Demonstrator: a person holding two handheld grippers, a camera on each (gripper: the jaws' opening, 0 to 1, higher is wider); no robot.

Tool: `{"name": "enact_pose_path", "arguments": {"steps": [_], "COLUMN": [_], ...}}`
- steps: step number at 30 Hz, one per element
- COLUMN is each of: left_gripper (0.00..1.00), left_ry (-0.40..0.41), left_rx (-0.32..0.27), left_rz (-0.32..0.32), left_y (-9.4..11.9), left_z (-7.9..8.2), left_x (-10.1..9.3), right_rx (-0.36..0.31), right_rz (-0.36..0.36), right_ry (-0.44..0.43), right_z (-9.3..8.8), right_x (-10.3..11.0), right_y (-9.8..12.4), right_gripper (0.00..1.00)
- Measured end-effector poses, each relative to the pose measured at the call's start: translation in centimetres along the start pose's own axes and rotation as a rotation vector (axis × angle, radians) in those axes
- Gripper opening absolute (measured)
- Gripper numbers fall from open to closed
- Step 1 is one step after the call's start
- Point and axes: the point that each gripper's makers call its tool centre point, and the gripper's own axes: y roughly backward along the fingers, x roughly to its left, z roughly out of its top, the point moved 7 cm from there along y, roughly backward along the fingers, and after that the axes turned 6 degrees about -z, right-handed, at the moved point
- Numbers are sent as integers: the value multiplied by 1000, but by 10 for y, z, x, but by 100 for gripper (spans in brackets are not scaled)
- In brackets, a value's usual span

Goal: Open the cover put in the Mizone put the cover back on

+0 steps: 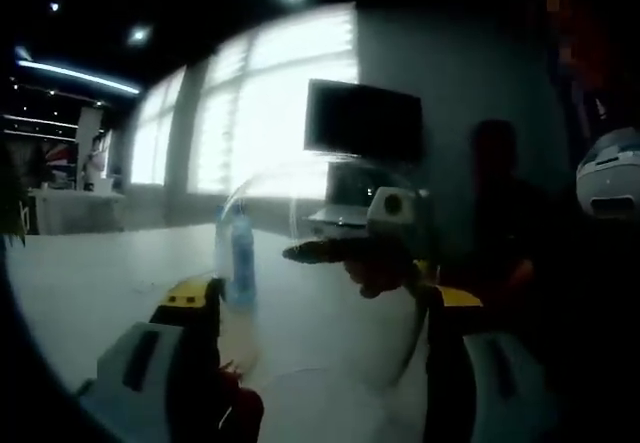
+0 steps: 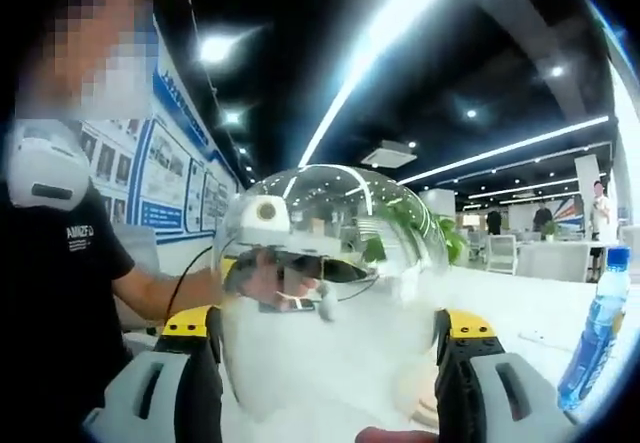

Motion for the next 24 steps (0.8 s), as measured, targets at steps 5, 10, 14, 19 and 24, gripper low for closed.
{"name": "enact_pose_path", "arguments": {"steps": [5, 10, 14, 19, 24], "left_gripper": [70, 70, 70, 68, 68], "left_ry": [-18, -18, -24, -50, -45], "left_rx": [-2, -15, -14, -4, -15], "left_rz": [9, 2, 4, -3, -6], "left_y": [2, 2, 2, 5, 7], "left_z": [1, 1, 1, 0, -1], "left_x": [0, 0, 0, 3, 2], "right_rx": [18, 15, 20, 1, -3], "right_rz": [-11, -13, -3, 7, 15], "right_ry": [4, 3, 3, -6, -24], "right_z": [2, 2, 2, 1, 1], "right_x": [1, 1, 3, 1, -1], "right_y": [0, 0, -1, -1, 0], "right_gripper": [82, 82, 82, 82, 81]}}
